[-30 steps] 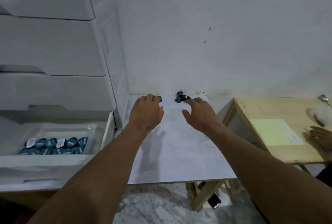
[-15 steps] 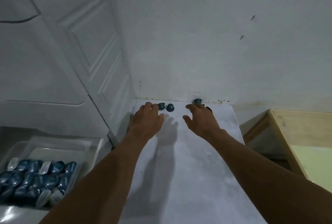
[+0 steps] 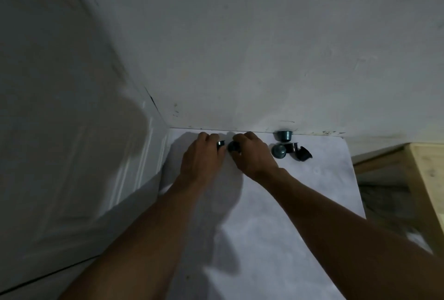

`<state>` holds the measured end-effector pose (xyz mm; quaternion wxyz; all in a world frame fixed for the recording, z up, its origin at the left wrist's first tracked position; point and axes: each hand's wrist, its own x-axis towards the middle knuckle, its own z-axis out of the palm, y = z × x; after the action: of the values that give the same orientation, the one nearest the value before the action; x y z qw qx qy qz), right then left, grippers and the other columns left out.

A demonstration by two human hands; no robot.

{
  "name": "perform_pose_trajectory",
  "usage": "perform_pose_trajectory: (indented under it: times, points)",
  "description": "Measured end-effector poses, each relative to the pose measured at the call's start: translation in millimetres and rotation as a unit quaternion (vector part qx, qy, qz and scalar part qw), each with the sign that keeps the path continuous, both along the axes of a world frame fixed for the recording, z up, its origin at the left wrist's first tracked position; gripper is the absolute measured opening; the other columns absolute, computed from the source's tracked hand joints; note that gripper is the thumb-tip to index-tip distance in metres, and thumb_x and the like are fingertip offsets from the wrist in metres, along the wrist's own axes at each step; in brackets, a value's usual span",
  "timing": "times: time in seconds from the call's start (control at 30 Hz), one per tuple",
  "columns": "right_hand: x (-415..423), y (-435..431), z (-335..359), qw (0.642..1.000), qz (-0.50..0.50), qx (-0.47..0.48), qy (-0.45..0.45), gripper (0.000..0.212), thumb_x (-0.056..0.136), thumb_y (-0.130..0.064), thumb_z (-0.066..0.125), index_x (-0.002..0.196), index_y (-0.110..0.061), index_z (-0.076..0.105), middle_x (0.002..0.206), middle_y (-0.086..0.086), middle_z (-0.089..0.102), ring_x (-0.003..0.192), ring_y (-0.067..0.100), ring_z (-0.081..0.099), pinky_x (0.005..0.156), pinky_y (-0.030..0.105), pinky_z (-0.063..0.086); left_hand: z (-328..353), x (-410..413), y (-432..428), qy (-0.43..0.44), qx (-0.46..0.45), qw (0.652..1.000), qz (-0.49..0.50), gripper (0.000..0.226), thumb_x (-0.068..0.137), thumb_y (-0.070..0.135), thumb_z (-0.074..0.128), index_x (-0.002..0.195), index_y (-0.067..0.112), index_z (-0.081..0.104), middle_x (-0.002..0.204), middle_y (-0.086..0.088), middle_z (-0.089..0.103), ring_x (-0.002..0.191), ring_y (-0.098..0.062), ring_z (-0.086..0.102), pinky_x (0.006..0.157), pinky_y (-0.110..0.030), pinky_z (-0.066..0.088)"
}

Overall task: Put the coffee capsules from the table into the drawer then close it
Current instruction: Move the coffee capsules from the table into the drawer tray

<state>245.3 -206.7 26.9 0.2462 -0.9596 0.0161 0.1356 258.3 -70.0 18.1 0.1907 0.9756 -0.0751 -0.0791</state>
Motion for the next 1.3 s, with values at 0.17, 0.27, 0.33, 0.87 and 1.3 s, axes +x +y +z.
perform_pose_trajectory:
  times: [0.17,0.27,0.33,0.87,1.3]
  points:
    - [10.4,0.1,-16.1,1.000,-0.017,0.014,0.009,0.021,0.093,-0.021,0.051,0.109,-0.008,0.056,0.104,0.015,0.058,0.092,0.036,0.057,0.075,0.035,0.043,-14.0,10.4,-1.6,0.003,-0.019,1.000,-0.006,0.028,0.095,0.031,0.049,0.112,0.012,0.060,0.111,-0.011,0.059,0.103,-0.030,0.057,0.083,-0.038,0.046]
    - [11.9,1.0,-17.6,0.999,-0.030,0.025,0.009,0.015,0.091,-0.018,0.051,0.100,-0.006,0.055,0.099,0.015,0.058,0.089,0.035,0.056,0.070,0.032,0.040,-16.2,11.0,0.0,0.004,-0.039,0.999,-0.004,0.025,0.094,0.026,0.052,0.108,0.007,0.060,0.106,-0.014,0.060,0.100,-0.030,0.057,0.083,-0.037,0.045]
    - [8.6,0.5,-14.7,0.999,-0.034,0.028,0.012,0.012,0.087,-0.012,0.054,0.096,-0.005,0.052,0.098,0.015,0.056,0.087,0.036,0.055,0.067,0.030,0.036,-12.9,6.7,0.5,0.006,-0.050,0.999,-0.002,0.023,0.093,0.023,0.053,0.106,0.006,0.059,0.104,-0.015,0.060,0.098,-0.030,0.057,0.082,-0.035,0.045]
    - [-109.2,-22.6,91.2,0.985,-0.052,0.015,-0.166,0.025,0.074,-0.008,0.059,0.098,-0.007,0.051,0.097,0.008,0.053,0.085,0.030,0.054,0.062,0.027,0.031,99.1,-106.4,-11.4,-0.089,-0.137,0.986,-0.023,0.042,0.083,0.015,0.065,0.124,0.011,0.055,0.122,-0.008,0.047,0.103,-0.028,0.059,0.092,-0.037,0.048]
    - [-274.1,33.2,127.8,0.974,0.022,0.032,-0.225,0.041,0.077,-0.009,0.063,0.117,-0.010,0.056,0.112,0.008,0.056,0.099,0.028,0.057,0.078,0.029,0.042,145.8,-287.8,62.6,-0.130,-0.194,0.970,0.070,0.048,0.080,0.019,0.073,0.126,0.016,0.058,0.122,-0.005,0.054,0.112,-0.019,0.054,0.088,-0.014,0.032]
